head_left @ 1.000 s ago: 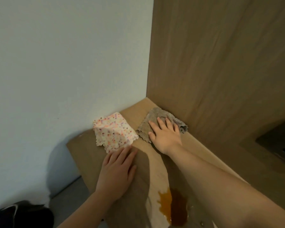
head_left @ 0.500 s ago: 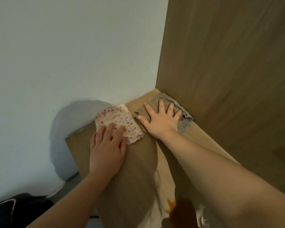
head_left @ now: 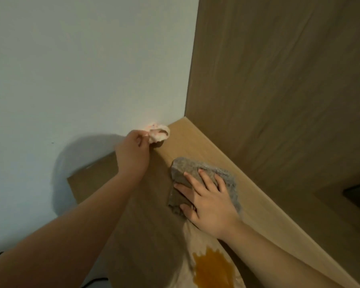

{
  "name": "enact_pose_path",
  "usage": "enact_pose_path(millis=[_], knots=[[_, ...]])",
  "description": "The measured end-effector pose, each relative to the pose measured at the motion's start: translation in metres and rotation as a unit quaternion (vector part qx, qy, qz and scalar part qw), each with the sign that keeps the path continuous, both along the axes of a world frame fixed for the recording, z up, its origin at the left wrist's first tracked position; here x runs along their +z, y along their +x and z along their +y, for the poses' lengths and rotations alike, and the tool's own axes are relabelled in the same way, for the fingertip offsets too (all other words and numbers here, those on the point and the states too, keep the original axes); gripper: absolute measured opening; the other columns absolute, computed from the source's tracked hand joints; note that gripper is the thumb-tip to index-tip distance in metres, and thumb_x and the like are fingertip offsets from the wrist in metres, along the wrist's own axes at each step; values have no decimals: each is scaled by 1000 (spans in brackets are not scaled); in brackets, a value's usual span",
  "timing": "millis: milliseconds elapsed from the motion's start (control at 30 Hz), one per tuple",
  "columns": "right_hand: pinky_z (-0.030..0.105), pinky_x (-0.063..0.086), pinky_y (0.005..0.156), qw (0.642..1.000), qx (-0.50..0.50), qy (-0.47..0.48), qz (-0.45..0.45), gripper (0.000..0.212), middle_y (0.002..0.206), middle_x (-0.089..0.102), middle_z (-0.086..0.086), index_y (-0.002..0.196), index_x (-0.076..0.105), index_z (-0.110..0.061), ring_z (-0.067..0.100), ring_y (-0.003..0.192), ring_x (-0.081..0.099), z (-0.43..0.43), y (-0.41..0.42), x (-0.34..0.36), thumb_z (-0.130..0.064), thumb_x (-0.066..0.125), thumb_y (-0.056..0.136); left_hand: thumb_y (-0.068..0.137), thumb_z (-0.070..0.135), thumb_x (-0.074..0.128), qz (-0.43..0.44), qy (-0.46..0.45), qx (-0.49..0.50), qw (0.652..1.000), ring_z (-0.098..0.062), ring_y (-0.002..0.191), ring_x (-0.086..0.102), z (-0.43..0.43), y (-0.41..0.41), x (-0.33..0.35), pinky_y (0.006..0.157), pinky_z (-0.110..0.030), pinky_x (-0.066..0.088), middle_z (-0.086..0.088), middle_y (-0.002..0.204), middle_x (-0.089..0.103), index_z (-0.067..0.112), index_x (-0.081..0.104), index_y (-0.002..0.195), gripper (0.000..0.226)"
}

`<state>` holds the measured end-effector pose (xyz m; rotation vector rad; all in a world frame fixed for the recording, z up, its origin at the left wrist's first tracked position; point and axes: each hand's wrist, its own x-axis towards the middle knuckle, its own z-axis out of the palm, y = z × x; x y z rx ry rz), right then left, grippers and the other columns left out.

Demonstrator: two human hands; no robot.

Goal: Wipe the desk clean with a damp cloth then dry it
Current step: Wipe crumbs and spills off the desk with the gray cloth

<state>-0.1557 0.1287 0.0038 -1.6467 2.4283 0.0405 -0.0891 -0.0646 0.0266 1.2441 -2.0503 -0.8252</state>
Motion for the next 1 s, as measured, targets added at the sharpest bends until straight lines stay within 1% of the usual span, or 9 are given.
enact_pose_path(millis=[67, 167, 267, 433, 533, 667, 800, 900, 1000], knots=[[53, 4, 110, 1000, -1, -14, -19, 52, 152, 28, -4, 138, 34, -44, 32, 142, 17, -3, -1, 0, -56, 19, 90, 92, 15, 49, 7, -46, -98, 994, -30, 102, 57, 5, -26, 4, 75, -15, 31, -16, 108, 64, 2, 64, 107, 25], [45, -12, 109, 999, 9, -51, -11, 58, 157, 10, -6, 143, 16, -47, 27, 144, -4, 2, -2, -6, -60, 13, 87, 89, 37, 42, -156, -104, -291, 938, -37, 127, 38, 3, -47, -15, 106, -42, 31, -20, 136, 46, 7, 51, 131, 52], [48, -6, 111, 999, 8, -35, -14, 60, 157, 6, -7, 144, 8, -48, 26, 144, -3, 1, -12, -3, -65, 20, 87, 95, 25, 44, -217, -119, -264, 932, -31, 136, 25, -6, -23, -23, 110, -45, 25, -15, 150, 26, 14, 34, 143, 50], [53, -10, 109, 989, -142, -23, -16, 59, 157, -8, -6, 145, 4, -44, 27, 142, -14, -33, -7, -3, -62, 23, 92, 91, 39, 26, -297, -157, -230, 913, -29, 133, 37, -11, 72, -43, 106, -47, 30, -10, 142, 44, 15, 48, 134, 55], [54, -13, 108, 998, -53, -14, -40, 59, 157, -6, -4, 147, 6, -39, 31, 142, -15, -31, 47, 0, -58, 19, 93, 87, 35, 28, -304, -178, -218, 910, -32, 120, 52, -12, 113, -49, 95, -49, 41, -13, 127, 58, 12, 59, 124, 53], [59, 24, 103, 998, 62, -32, -2, 53, 143, 44, -1, 133, 47, -40, 38, 133, 35, -20, 74, 1, -58, 30, 86, 81, 25, 33, -283, -177, -208, 919, -32, 117, 50, -13, 155, -56, 99, -40, 30, -20, 124, 59, 0, 59, 120, 53], [55, -9, 110, 999, -22, -17, -37, 58, 158, 0, -2, 146, 11, -42, 30, 143, -10, -76, 46, -6, -62, 22, 92, 82, 27, 30, -299, -153, -240, 911, -41, 119, 49, -10, 156, -61, 104, -44, 30, -25, 128, 54, -6, 55, 123, 58], [59, -13, 108, 987, -143, -35, -57, 60, 157, -8, -1, 148, 8, -36, 34, 141, -16, -134, 61, -8, -59, 20, 94, 78, 37, 18, -266, -102, -232, 930, -38, 134, 33, -7, 156, -58, 109, -39, 16, -23, 141, 40, -4, 42, 134, 74], [59, -14, 106, 995, -74, -58, -39, 56, 158, -1, 1, 148, 15, -32, 34, 142, -11, -138, 110, -9, -52, 21, 97, 82, 31, 28, -197, -14, -209, 958, -31, 133, 35, -2, 165, -52, 113, -36, 22, -18, 143, 38, 3, 31, 142, 66]])
